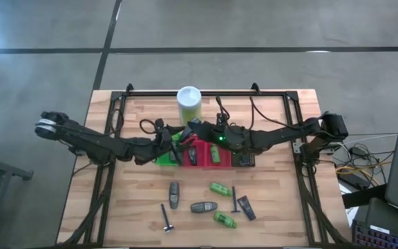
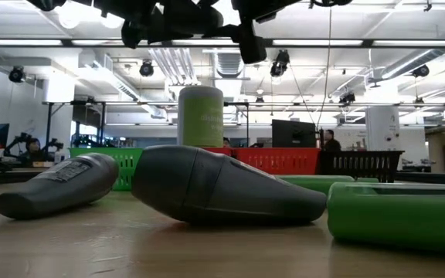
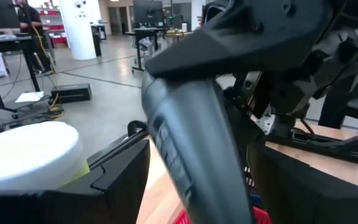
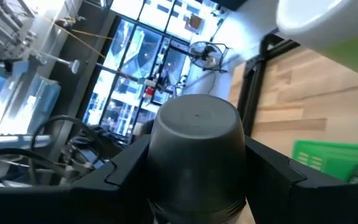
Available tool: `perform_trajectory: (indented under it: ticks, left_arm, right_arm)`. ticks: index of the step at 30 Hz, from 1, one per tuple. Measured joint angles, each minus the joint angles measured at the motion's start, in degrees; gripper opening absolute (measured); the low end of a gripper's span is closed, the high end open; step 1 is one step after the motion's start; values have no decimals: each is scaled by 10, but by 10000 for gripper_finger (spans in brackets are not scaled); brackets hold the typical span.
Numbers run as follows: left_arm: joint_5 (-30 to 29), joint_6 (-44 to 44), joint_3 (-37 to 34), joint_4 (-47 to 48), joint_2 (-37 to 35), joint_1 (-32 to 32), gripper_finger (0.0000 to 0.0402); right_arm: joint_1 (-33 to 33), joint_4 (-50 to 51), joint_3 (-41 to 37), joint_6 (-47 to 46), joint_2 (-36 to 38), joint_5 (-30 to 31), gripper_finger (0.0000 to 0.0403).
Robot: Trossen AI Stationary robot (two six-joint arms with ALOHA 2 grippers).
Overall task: Pick & Place Travel size toiletries
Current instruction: Put the gray deodorant in the green bin
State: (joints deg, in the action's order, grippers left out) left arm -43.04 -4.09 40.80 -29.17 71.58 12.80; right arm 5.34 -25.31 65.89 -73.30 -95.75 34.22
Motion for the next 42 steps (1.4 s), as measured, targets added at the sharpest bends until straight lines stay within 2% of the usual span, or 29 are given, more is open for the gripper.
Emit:
perform_trajectory:
  ticks: [6, 15, 20, 24, 29, 31, 33, 36, 40, 42]
  left_arm:
    - [-2, 10, 0, 2, -4, 0, 240]
    - [-9, 28, 0, 2, -6, -3, 162]
    - [-9, 41, 0, 7, -7, -4, 157]
    - [-18, 46, 0, 53, -11, -4, 166]
    - [-31, 29, 0, 103, -24, -5, 161]
    - [-55, 11, 0, 129, -31, -4, 161]
    - [-99, -49, 0, 171, -39, -4, 162]
    - [-130, -245, 0, 302, -65, -4, 164]
    - [-126, -552, 0, 501, -81, 4, 163]
    - [-103, -647, 0, 562, -82, 17, 162]
  right_arm:
    - [-2, -1, -7, -16, 0, 0, 198]
    - [-2, -2, -7, -15, 1, -11, 208]
    - [-2, 2, -9, -11, 3, -20, 218]
    - [-1, 72, -9, -4, 28, -33, 251]
    - [-1, 232, -8, -35, 81, 2, 301]
    - [-1, 277, -7, -39, 96, 19, 320]
    - [6, 311, -8, -45, 118, 47, 337]
    - [16, 354, -7, -67, 150, 86, 358]
    - [20, 416, -8, -86, 176, 107, 367]
    - [20, 431, -8, -92, 186, 109, 368]
